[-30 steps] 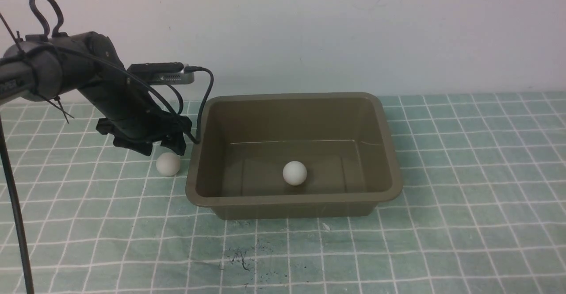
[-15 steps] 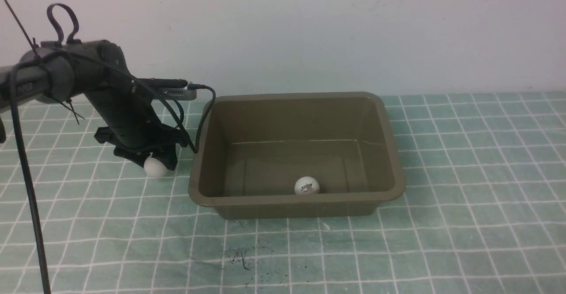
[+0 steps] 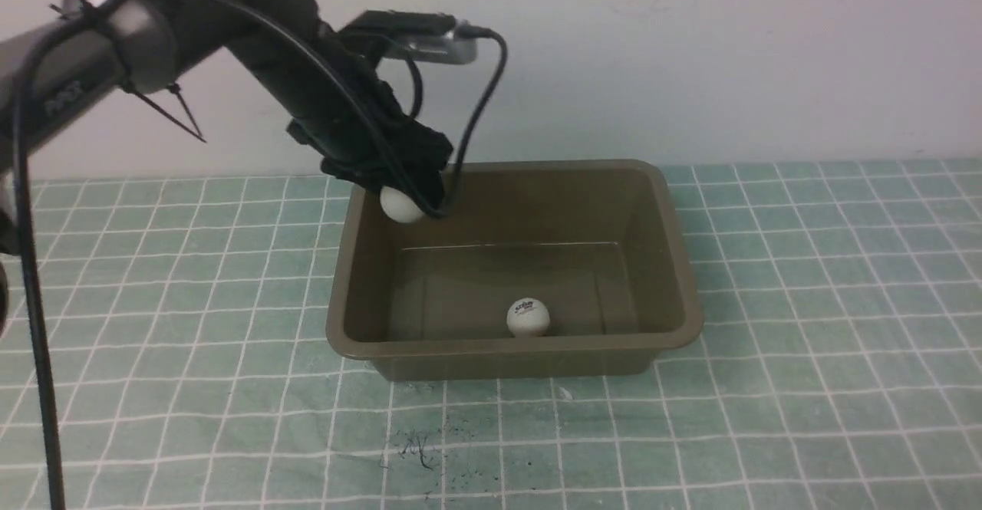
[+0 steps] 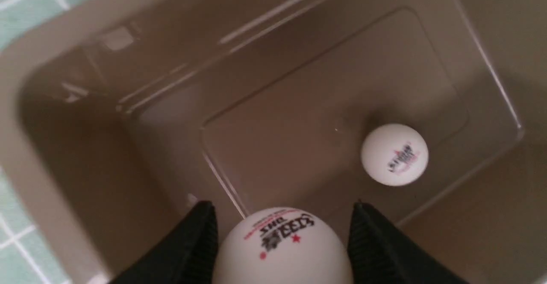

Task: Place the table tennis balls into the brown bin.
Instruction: 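Drop the ball into the bin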

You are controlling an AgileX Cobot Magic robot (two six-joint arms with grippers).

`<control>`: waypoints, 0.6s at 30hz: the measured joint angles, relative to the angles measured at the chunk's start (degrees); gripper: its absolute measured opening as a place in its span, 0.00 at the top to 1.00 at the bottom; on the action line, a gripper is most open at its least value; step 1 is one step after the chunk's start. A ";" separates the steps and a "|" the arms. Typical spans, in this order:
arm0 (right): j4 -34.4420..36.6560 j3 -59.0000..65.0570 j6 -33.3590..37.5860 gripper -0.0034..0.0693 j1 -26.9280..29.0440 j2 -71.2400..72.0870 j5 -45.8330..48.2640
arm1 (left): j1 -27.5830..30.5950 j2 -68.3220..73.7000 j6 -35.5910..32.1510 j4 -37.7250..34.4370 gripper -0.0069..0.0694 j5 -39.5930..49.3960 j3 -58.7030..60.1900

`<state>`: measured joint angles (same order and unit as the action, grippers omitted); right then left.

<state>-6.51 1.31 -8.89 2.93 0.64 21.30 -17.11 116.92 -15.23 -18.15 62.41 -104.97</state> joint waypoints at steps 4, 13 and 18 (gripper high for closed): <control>0.00 0.00 0.00 0.97 0.00 0.00 0.00 | -1.40 0.16 6.16 2.50 0.30 1.65 -0.62; 0.00 0.00 0.00 0.97 0.00 0.00 0.00 | -1.46 -9.97 10.25 13.12 0.75 7.94 -1.70; 0.00 0.00 0.00 0.97 0.00 0.00 0.00 | -2.07 -24.66 12.45 13.22 0.90 7.74 5.83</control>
<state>-6.51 1.31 -8.89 2.93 0.64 21.30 -19.18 92.26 -2.77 -4.93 70.15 -99.14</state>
